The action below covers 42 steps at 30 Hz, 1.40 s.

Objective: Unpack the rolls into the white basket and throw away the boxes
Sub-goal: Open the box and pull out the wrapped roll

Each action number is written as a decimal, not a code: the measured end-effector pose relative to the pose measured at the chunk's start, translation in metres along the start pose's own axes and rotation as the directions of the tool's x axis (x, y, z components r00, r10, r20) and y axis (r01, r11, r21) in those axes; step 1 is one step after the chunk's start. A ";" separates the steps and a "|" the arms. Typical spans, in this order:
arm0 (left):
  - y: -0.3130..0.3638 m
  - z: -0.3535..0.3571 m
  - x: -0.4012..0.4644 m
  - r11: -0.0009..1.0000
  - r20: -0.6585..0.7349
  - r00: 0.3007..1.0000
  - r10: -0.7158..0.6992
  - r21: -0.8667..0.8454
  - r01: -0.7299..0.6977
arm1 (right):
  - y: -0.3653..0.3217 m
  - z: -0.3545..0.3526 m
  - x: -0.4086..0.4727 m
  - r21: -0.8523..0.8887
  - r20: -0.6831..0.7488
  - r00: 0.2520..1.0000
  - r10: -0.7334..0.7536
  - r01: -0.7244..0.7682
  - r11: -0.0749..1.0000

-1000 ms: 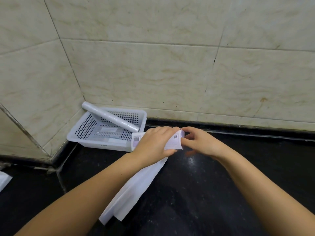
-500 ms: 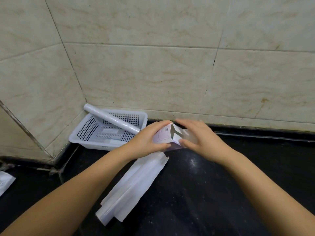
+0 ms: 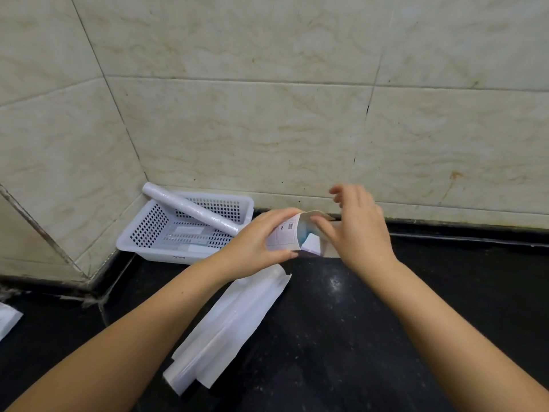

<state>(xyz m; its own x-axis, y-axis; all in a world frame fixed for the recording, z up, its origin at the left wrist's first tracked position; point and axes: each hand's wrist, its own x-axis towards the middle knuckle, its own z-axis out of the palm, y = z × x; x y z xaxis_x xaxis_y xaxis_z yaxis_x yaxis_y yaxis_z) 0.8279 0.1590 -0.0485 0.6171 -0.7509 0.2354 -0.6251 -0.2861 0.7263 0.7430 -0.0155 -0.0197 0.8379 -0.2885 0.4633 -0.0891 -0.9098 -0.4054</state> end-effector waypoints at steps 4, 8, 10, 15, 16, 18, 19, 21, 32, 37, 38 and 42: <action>0.002 0.000 0.003 0.999 -0.055 0.998 0.024 0.048 -0.021 | 0.000 -0.010 -0.013 0.114 -0.160 0.981 -0.111 0.130 0.985; 0.001 0.006 0.007 0.999 -0.122 0.992 0.017 0.038 -0.012 | -0.003 -0.009 -0.027 -0.112 -0.096 0.934 -0.344 0.333 0.936; 0.001 0.008 0.008 0.998 -0.147 0.989 0.015 0.058 -0.006 | 0.002 -0.011 -0.029 -0.133 -0.057 0.933 -0.356 0.346 0.929; 0.007 0.012 0.010 0.975 -0.244 0.963 0.111 0.213 -0.058 | 0.004 -0.015 -0.034 0.232 0.117 0.970 -0.215 0.184 0.955; 0.009 0.014 0.010 0.960 -0.255 0.955 0.153 0.269 -0.082 | 0.003 -0.015 -0.032 0.319 0.119 0.988 -0.103 0.060 0.946; 0.013 0.019 0.010 0.934 -0.266 0.943 0.200 0.343 -0.101 | 0.004 -0.012 -0.026 0.411 0.140 0.985 0.102 -0.151 0.899; 0.014 0.022 0.009 0.921 -0.266 0.940 0.214 0.375 -0.104 | 0.005 -0.011 -0.022 0.399 0.157 0.978 0.141 -0.193 0.896; 0.016 0.028 0.008 0.886 -0.263 0.933 0.246 0.451 -0.107 | 0.007 -0.007 -0.018 0.363 0.212 0.961 0.178 -0.246 0.899; 0.027 0.043 0.014 0.807 -0.277 0.908 0.315 0.581 -0.103 | 0.014 0.006 -0.018 0.413 0.126 0.964 0.233 -0.264 0.872; 0.028 0.049 0.019 0.787 -0.254 0.916 0.311 0.609 -0.099 | 0.020 0.009 -0.016 0.485 0.169 0.951 0.260 -0.310 0.818; 0.029 0.050 0.020 0.775 -0.237 0.919 0.315 0.624 -0.104 | 0.022 0.009 -0.014 0.507 0.217 0.940 0.262 -0.338 0.793; 0.030 0.055 0.021 0.718 -0.170 0.928 0.332 0.684 -0.132 | 0.031 0.011 -0.013 0.483 0.326 0.913 0.247 -0.385 0.786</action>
<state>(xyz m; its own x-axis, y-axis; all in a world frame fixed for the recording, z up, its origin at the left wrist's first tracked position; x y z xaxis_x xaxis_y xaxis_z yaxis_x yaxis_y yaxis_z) 0.7961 0.1022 -0.0572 0.4463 -0.6903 0.5694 -0.8567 -0.5135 0.0489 0.7352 -0.0370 -0.0470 0.9184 -0.3902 0.0657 -0.1327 -0.4601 -0.8779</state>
